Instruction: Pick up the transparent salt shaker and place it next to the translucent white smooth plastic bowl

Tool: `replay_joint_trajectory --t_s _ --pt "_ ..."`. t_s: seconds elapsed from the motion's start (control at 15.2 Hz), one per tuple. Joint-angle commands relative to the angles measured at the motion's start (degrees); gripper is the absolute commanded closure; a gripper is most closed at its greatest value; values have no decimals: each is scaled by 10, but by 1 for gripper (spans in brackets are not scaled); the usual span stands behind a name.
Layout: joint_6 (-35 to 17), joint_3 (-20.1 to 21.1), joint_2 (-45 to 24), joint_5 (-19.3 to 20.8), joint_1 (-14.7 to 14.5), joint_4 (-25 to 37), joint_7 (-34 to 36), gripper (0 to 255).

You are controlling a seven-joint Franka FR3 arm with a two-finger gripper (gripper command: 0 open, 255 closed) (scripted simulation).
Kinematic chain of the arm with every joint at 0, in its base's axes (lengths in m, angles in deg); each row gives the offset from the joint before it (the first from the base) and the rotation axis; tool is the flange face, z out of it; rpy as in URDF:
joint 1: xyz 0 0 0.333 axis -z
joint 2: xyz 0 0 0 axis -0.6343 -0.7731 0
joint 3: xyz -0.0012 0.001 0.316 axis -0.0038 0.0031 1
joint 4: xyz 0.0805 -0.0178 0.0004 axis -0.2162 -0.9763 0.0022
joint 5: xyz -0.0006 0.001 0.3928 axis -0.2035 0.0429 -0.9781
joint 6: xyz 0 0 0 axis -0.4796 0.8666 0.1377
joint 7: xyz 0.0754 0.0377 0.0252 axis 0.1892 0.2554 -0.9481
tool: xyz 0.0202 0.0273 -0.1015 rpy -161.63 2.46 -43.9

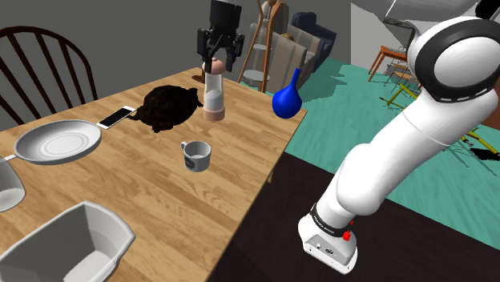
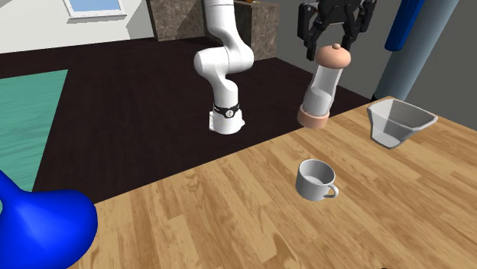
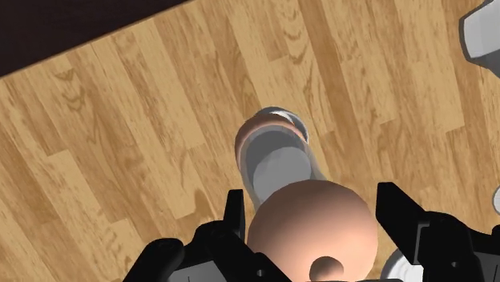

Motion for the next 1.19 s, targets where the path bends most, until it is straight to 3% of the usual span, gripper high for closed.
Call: replay_joint_trajectory --t_s 0.0,0.66,1.12 --pt "-10 16 -24 -1 -10 17 27 255" --pt "-12 82 -179 23 -70 179 152 255" --pt "33 108 -338 69 -137 383 233 255"
